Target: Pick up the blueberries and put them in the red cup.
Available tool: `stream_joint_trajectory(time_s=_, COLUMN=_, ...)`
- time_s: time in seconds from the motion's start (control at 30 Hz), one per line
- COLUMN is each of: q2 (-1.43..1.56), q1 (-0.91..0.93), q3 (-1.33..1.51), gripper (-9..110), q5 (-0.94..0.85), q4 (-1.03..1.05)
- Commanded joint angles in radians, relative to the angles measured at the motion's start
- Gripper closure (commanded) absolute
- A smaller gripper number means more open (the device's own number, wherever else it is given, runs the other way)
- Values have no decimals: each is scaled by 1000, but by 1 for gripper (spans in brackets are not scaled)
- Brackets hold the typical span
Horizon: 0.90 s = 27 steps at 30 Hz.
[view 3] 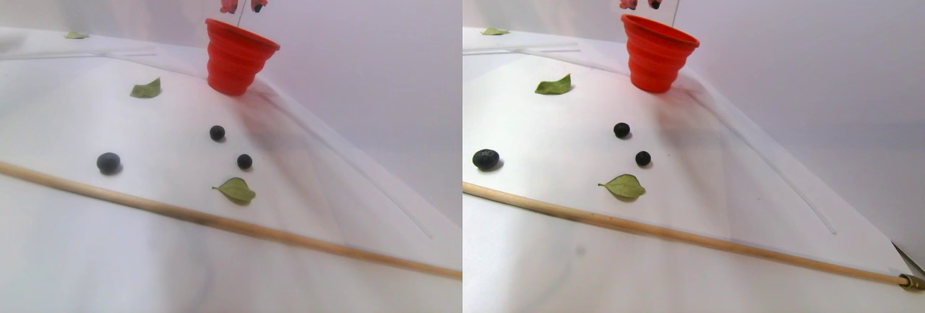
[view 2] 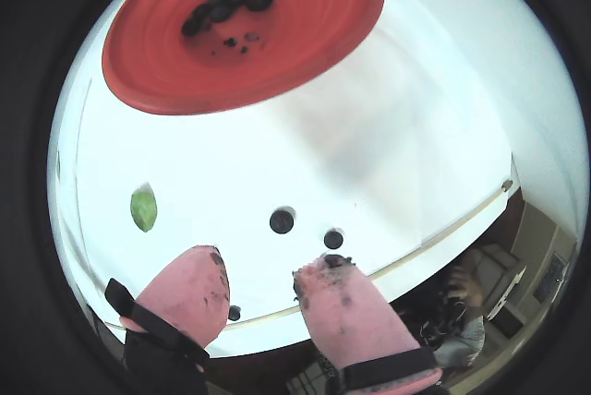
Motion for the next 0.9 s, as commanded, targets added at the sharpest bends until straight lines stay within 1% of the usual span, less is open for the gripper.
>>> stream_joint_trajectory(time_s=0.0, q2=92, q1=41, q3=17, gripper=88, q5=15, q4=12)
stream_joint_trajectory(time_s=0.33, q2=121, q1=41, q3=127, gripper=88, q5=8, q4=12)
stream_joint_trajectory(time_s=0.63, q2=106, q1=43, q3=233, gripper=88, q5=-15, q4=-86)
stream_joint_trajectory(time_s=0.87, q2=117, q1=41, q3=322, gripper=88, q5=15, q4=-181)
